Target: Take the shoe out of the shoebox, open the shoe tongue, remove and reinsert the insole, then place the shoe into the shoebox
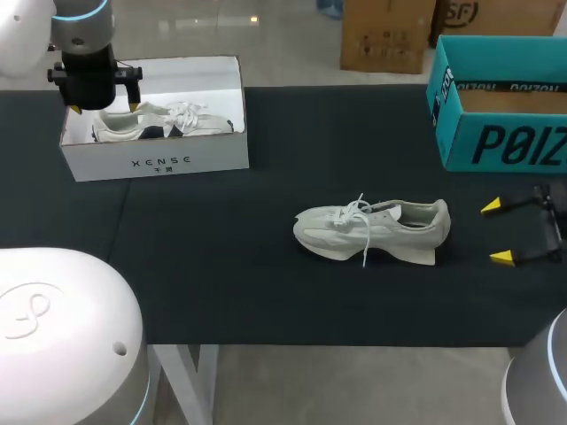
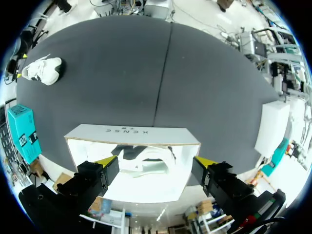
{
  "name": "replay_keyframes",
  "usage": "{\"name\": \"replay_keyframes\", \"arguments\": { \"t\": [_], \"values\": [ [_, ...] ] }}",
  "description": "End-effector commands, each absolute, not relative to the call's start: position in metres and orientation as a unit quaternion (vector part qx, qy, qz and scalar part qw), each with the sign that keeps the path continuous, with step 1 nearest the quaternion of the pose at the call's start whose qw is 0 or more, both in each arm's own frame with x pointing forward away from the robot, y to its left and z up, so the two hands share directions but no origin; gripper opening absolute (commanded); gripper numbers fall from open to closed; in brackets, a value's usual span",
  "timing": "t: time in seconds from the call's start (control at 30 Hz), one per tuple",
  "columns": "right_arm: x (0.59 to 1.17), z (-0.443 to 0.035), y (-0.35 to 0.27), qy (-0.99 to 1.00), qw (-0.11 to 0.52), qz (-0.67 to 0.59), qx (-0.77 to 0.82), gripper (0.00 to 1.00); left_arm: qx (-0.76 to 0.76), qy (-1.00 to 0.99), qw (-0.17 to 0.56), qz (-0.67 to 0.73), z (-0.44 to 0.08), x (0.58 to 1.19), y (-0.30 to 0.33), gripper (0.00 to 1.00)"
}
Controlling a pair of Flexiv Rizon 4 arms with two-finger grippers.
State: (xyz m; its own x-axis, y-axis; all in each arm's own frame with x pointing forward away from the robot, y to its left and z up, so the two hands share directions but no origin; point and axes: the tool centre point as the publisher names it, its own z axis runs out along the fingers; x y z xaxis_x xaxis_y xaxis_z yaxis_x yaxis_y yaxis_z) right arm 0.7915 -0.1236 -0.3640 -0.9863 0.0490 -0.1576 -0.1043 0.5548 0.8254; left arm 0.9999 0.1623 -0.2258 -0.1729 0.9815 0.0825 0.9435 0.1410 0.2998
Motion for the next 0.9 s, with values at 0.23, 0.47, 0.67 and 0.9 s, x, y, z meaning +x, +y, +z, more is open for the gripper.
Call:
{"name": "replay_keyframes", "arguments": {
  "t": [0.23, 0.47, 0.67, 0.9],
  "values": [
    [0.801, -0.378, -0.104, 0.88, 0.071, 0.469, -0.011, 1.0, 0.64, 0.752, 0.066, 0.144, -0.226, 1.0, 0.162, 1.0],
    [0.812, -0.389, -0.106, 0.873, 0.07, 0.483, 0.0, 1.0, 0.64, 0.752, 0.066, 0.144, -0.226, 1.0, 0.162, 1.0],
    [0.817, -0.392, -0.106, 0.834, 0.071, 0.547, 0.004, 1.0, 0.64, 0.752, 0.066, 0.144, -0.226, 1.0, 0.162, 1.0],
    [0.814, -0.392, -0.09, 0.825, 0.069, 0.561, -0.004, 1.0, 0.64, 0.752, 0.066, 0.144, -0.226, 1.0, 0.162, 1.0]
  ]
}}
